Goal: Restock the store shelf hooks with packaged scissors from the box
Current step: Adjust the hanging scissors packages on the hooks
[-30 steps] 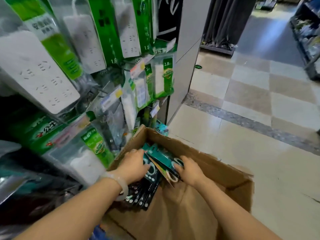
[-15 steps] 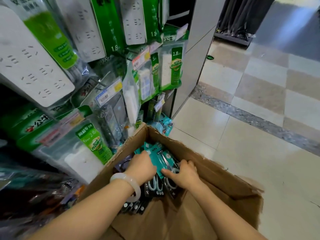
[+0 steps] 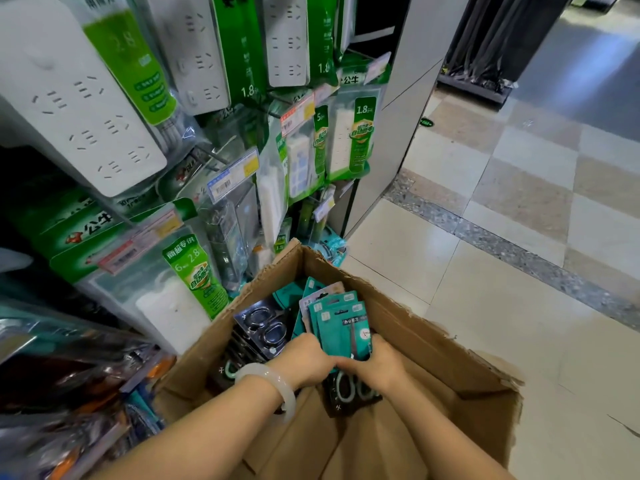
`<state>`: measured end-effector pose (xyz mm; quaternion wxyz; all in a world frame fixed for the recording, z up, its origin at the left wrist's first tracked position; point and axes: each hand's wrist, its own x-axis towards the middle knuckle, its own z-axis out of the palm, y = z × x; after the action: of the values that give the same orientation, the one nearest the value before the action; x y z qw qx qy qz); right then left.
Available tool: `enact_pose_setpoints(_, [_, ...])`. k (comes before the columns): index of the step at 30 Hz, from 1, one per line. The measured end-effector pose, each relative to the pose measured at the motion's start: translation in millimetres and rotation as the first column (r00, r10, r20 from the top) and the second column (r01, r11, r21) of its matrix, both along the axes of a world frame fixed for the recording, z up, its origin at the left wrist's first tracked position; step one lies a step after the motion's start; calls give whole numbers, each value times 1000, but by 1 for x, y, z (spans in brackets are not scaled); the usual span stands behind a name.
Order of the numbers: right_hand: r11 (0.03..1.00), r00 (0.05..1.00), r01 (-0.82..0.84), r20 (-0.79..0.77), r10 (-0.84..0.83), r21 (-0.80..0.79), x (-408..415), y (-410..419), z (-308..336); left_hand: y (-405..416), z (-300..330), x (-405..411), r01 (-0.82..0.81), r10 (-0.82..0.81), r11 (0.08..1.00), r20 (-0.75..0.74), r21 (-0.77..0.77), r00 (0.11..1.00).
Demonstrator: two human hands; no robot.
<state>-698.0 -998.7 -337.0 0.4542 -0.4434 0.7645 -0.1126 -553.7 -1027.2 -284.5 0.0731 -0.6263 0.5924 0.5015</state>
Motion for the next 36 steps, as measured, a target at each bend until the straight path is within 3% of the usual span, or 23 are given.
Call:
enact_pose_setpoints(3, [994,996,74,46,-70,-77,0,7,4,9,-3,-3,-81,80,997,-47,-8,996])
enact_pose_setpoints(8, [957,915,273,334,-227,-98,-10,15,13,22,-11,-6,-264,263,964,-143,14,954])
enact_pose_setpoints(13, [965,878,244,444,-177,-96,-11,18,34,30,-12,-4,-344,335,938,-151,-41,930])
enact_pose_setpoints(17, [961,872,242,465,-154,-136,-8,22,53,39,-1,7,-468,455,883,-276,18,847])
enact_pose_setpoints(19, [958,857,244,495,-141,-149,-2,26,66,45,8,15,-582,566,808,-400,94,721])
enact_pose_setpoints(21, [956,837,241,535,-118,-166,8,32,82,53,22,25,-687,680,695,-503,211,533])
enact_pose_setpoints(23, [958,828,199,558,-52,-205,25,38,99,62,36,38,-733,688,644,-586,218,429])
enact_pose_setpoints(29, [905,830,-54,485,276,-422,129,76,148,118,88,137,-849,620,529,-686,7,381])
enact_pose_setpoints(36, [764,687,-188,474,552,-617,308,188,193,284,154,296,-971,569,136,-787,-196,239])
